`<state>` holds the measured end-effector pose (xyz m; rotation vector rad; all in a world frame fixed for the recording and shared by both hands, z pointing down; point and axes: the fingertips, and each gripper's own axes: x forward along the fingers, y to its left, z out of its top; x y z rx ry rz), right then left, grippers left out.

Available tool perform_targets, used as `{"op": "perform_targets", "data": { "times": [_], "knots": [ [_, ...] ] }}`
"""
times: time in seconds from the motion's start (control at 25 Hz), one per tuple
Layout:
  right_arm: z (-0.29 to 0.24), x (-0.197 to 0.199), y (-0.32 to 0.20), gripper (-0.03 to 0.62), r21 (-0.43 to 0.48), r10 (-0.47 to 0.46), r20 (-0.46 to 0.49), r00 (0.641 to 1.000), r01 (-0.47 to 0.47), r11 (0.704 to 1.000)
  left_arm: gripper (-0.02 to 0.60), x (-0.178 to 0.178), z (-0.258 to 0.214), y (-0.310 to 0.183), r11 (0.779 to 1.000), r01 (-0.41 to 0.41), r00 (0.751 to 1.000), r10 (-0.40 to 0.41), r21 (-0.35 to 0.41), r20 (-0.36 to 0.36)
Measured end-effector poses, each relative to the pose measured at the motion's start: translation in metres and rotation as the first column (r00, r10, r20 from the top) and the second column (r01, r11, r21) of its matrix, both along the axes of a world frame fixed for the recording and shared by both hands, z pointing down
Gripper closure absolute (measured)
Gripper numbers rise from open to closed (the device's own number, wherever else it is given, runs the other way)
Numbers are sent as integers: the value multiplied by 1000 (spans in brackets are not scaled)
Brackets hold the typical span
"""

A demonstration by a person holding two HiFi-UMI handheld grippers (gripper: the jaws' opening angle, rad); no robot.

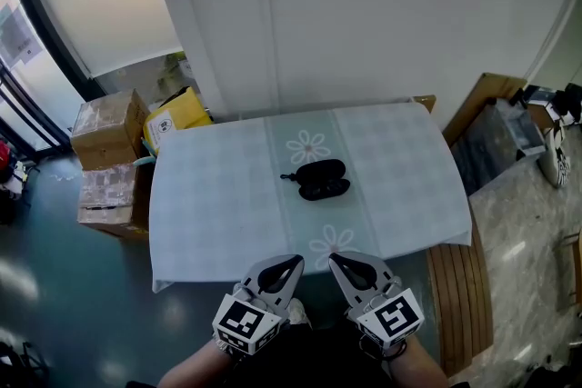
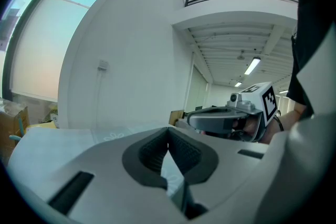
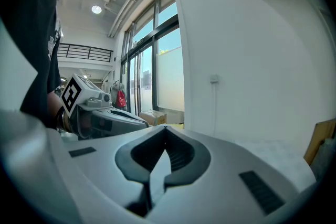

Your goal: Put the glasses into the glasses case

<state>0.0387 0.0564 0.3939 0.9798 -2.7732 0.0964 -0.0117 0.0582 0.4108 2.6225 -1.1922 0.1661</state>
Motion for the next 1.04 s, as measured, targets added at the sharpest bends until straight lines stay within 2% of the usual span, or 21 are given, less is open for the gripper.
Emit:
{"op": "perform_targets", "data": {
  "times": [1.04],
  "knots": [
    [5,6,2,572,-13,0,7,1000,0,1000,555,7,4,2,1000,-1,1000,1,-7,1]
  ]
}}
